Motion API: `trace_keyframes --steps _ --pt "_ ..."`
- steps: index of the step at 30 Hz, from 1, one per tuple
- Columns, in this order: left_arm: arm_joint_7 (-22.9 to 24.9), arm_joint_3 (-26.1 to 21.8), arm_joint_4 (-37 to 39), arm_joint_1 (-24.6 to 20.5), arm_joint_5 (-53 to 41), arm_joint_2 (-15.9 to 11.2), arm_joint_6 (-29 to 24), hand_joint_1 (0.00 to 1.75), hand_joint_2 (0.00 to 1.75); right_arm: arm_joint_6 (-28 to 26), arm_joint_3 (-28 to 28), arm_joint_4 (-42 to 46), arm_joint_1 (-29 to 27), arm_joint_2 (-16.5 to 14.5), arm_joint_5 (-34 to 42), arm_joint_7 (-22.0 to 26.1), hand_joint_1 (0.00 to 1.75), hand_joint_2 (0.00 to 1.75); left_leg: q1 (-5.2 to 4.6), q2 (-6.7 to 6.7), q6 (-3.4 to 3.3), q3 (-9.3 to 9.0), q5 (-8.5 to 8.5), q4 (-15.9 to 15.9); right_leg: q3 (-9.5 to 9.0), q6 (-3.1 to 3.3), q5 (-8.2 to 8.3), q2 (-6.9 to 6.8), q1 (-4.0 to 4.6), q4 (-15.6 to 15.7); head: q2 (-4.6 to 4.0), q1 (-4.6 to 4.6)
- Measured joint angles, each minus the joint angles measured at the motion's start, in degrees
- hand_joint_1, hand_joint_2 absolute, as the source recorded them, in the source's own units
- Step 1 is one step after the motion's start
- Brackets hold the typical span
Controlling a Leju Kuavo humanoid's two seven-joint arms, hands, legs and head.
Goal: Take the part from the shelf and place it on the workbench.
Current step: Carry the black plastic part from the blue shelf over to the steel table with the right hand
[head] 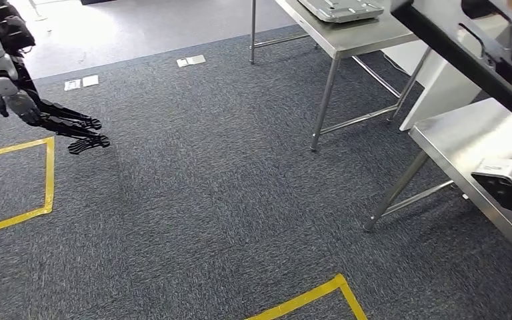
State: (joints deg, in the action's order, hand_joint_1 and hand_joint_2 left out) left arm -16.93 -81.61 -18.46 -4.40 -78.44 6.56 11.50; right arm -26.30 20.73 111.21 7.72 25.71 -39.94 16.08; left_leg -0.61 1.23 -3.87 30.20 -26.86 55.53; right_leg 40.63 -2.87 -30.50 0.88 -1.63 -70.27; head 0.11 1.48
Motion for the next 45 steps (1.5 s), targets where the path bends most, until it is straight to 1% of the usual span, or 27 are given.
trace_keyframes --steps 2,3,5,7,9,10,12,14,15,16,17,19,21,23,25,27,29,31,32,33,34,36,38,40,42,44,45 --pt "-1.0 -0.1 0.2 -0.2 1.3 0.2 0.0 0.0 1.75 -0.8 -2.6 -2.3 1.4 -0.6 -2.1 -0.1 1.75 1.75 0.04 1.49 0.14 0.16 -0.01 0.1 0.36 -0.98 -0.21 -0.42 -0.45 -1.8 0.0 0.03" --pt "-1.5 -0.3 0.4 -0.4 2.5 0.3 0.0 0.0 1.75 -1.1 -4.2 -3.7 2.7 -1.2 -3.6 -0.1 1.75 1.75 0.12 2.19 0.34 0.19 -0.05 0.2 -1.13 -1.68 0.86 -0.83 -0.74 0.7 0.0 0.11" --pt "-1.8 -0.9 0.7 -1.3 4.4 0.2 0.0 0.0 1.75 -1.6 -8.3 -7.3 7.5 -3.3 -7.8 -1.1 1.75 1.75 0.0 3.67 1.09 0.28 -0.38 0.7 -5.36 -2.79 3.46 -3.17 -1.08 8.2 0.0 0.26" --pt "-1.9 -1.2 1.0 -2.5 5.1 -0.1 0.0 0.0 1.75 -2.8 -13.2 -11.3 12.1 -5.2 -11.6 -3.4 1.75 1.75 -0.43 5.02 1.92 0.3 -0.79 1.3 -7.37 -2.24 4.66 -4.88 -0.86 12.2 0.0 -0.03" --pt "-2.3 -1.2 1.5 -3.4 5.3 -0.3 0.1 0.0 1.75 -3.9 -16.3 -13.3 13.4 -5.7 -12.5 -5.3 1.75 1.75 -0.53 5.7 2.38 0.33 -0.9 1.5 -7.18 -0.94 4.77 -4.39 -0.64 12.2 0.0 -0.42" --pt "-2.5 -1.2 1.6 -3.5 5.4 -0.3 0.1 0.0 1.75 -4.2 -17.0 -13.8 13.5 -5.7 -12.3 -5.8 1.75 1.75 -0.3 5.38 2.63 0.47 -1.08 1.7 -7.08 -0.53 4.84 -4.04 -0.75 12.2 0.0 -0.52" --pt "-3.4 -1.2 1.9 -3.4 5.8 -0.3 0.2 0.0 1.75 -4.5 -17.8 -14.3 13.7 -5.4 -11.7 -6.4 1.75 1.75 0.3 2.83 3.06 1.78 -3.11 4.4 -6.89 0.25 5.08 -3.05 -0.91 12.2 0.0 -0.62" --pt "-4.7 -1.3 2.1 -3.2 6.4 -0.3 0.6 0.0 1.75 -4.5 -18.2 -14.7 13.9 -5.3 -11.6 -6.7 1.75 1.75 0.6 -0.27 3.19 5.27 -7.05 11.7 -6.69 0.91 5.23 -1.92 -0.6 12.2 0.0 -0.72" --pt "-5.3 -1.3 2.1 -3.1 6.6 -0.2 0.9 0.0 1.75 -4.5 -18.4 -15.0 13.9 -5.3 -12.0 -6.9 1.75 1.75 0.62 -0.88 3.12 7.36 -8.59 15.8 -6.62 1.11 5.26 -1.27 -0.35 12.2 0.0 -0.77" --pt "-5.7 -1.3 2.2 -3.0 6.8 -0.2 1.0 0.0 1.75 -4.4 -18.5 -15.3 14.0 -5.4 -12.5 -7.2 1.75 1.75 0.64 -1.2 2.99 9.01 -9.27 18.8 -6.57 1.21 5.29 -0.53 -0.12 12.2 0.0 -0.79" --pt "-6.1 -1.3 2.2 -3.0 7.0 -0.2 1.1 0.0 1.75 -4.3 -18.6 -15.8 14.1 -5.4 -13.0 -7.6 1.75 1.75 0.64 -1.35 2.77 9.69 -8.7 19.5 -6.58 1.26 5.32 0.25 0.04 12.2 0.0 -0.79" --pt "-6.7 -1.3 2.3 -3.0 7.2 -0.3 1.1 0.0 1.75 -4.1 -18.6 -16.6 14.5 -5.5 -13.5 -8.1 1.75 1.75 0.65 -2.18 2.2 7.86 -4.72 14.5 -6.72 1.26 5.32 1.87 0.14 12.2 0.0 -0.79" --pt "-7.0 -1.3 2.3 -3.0 7.5 -0.3 1.2 0.0 1.75 -3.9 -18.5 -17.7 15.3 -5.5 -13.5 -8.3 1.75 1.75 0.74 -4.73 1.8 4.6 -1.02 6.9 -6.71 1.18 5.35 3.29 0.23 12.1 0.0 -0.77" --pt "-7.3 -1.2 2.3 -3.0 7.9 -0.5 1.2 0.0 1.75 -3.8 -18.3 -18.7 15.8 -5.6 -13.6 -8.4 1.75 1.75 0.57 -6.02 1.73 3.17 -0.13 3.5 -6.23 0.76 5.6 4.59 0.23 12.1 0.0 -0.76" --pt "-7.6 -1.2 2.3 -3.0 8.3 -0.6 1.2 0.0 1.75 -3.8 -18.0 -19.5 15.9 -5.6 -13.7 -8.4 1.75 1.75 0.24 -4.8 1.4 2.95 0.08 2.9 -5.58 0.11 5.95 5.52 0.03 12.2 0.0 -0.77" --pt "-7.9 -1.2 2.3 -3.1 8.4 -0.6 1.2 0.0 1.75 -3.8 -17.7 -20.0 16.0 -5.5 -13.9 -8.4 1.75 1.75 0.17 -3.53 0.73 2.75 0.67 2.1 -4.42 -0.07 5.16 3.71 0.03 10.8 0.0 -0.66" --pt "-7.9 -1.2 2.4 -3.1 8.7 -0.7 1.2 0.0 1.75 -3.8 -17.5 -20.6 16.3 -5.4 -13.9 -8.4 1.75 1.75 0.14 -2.17 0.36 2.72 1.0 1.7 -1.43 0.19 2.36 0.83 0.12 4.9 0.0 -0.49" --pt "-7.7 -1.3 2.4 -3.0 9.1 -0.7 1.2 0.0 1.75 -3.8 -17.5 -21.4 16.5 -5.5 -13.9 -8.4 1.75 1.75 0.1 -0.69 0.3 2.85 0.99 1.7 1.93 0.01 -0.11 -0.04 0.09 -2.3 0.0 -0.37" --pt "-7.1 -1.4 2.4 -3.0 9.5 -0.7 1.2 0.0 1.75 -3.7 -17.4 -21.9 16.5 -5.6 -13.9 -8.4 1.75 1.75 0.1 0.01 0.31 2.88 0.97 1.7 2.44 -0.36 -0.26 -0.17 0.02 -3.6 0.0 -0.33" --pt "-6.5 -1.6 2.5 -3.0 10.1 -0.7 1.2 0.0 1.75 -3.7 -17.4 -22.4 16.6 -5.6 -13.8 -8.3 1.75 1.75 0.12 0.67 0.35 2.9 0.93 1.7 1.77 -0.86 0.4 -0.4 -0.06 -2.6 0.0 -0.29" --pt "-5.8 -1.9 2.5 -3.0 10.7 -0.7 1.2 0.0 1.75 -3.7 -17.4 -22.8 16.8 -5.7 -13.7 -8.2 1.75 1.75 0.16 1.33 0.46 2.89 0.87 1.8 -0.11 -1.42 1.68 -1.05 -0.17 0.7 0.0 -0.28" --pt "-4.9 -2.6 2.6 -3.0 11.7 -0.8 1.2 0.0 1.75 -3.8 -17.4 -23.8 17.6 -5.9 -13.6 -7.9 1.75 1.75 -0.05 2.6 0.97 2.86 0.55 2.1 -4.58 -1.95 4.06 -3.84 -0.04 8.8 0.0 -0.24" --pt "-4.5 -3.0 2.7 -3.0 12.0 -1.1 1.2 0.0 1.75 -4.2 -17.5 -25.0 18.5 -6.4 -13.7 -7.6 1.75 1.75 -0.4 3.7 1.55 2.7 0.18 2.3 -6.52 -1.15 5.02 -5.12 0.31 12.4 0.0 -0.32" --pt "-4.3 -3.3 2.7 -3.1 12.2 -1.3 1.2 0.0 1.75 -4.7 -17.4 -26.3 19.0 -6.8 -13.8 -7.4 1.75 1.75 -0.35 4.64 1.93 2.51 -0.03 2.3 -6.46 -0.08 5.32 -3.74 0.34 12.4 0.0 -0.44" --pt "-4.3 -3.5 2.8 -3.2 12.4 -1.4 1.2 0.0 1.75 -5.2 -17.4 -27.5 19.4 -7.1 -14.0 -7.1 1.75 1.75 0.11 3.17 2.51 3.0 -1.29 3.8 -6.44 0.71 5.6 -2.54 0.06 12.5 0.0 -0.48" --pt "-4.3 -3.6 2.9 -3.1 12.4 -1.4 1.2 0.0 1.75 -5.9 -17.4 -28.6 20.0 -7.5 -14.1 -6.8 1.75 1.75 0.49 0.13 3.01 5.51 -4.72 9.4 -6.38 1.49 5.83 -1.41 -0.03 12.5 0.0 -0.56" --pt "-4.3 -3.7 2.9 -3.1 12.4 -1.3 1.2 0.0 1.75 -6.3 -17.5 -29.3 20.3 -7.8 -14.2 -6.7 1.75 1.75 0.58 -0.74 3.09 7.37 -6.6 13.3 -6.33 1.76 5.89 -0.82 0.09 12.5 0.0 -0.58"
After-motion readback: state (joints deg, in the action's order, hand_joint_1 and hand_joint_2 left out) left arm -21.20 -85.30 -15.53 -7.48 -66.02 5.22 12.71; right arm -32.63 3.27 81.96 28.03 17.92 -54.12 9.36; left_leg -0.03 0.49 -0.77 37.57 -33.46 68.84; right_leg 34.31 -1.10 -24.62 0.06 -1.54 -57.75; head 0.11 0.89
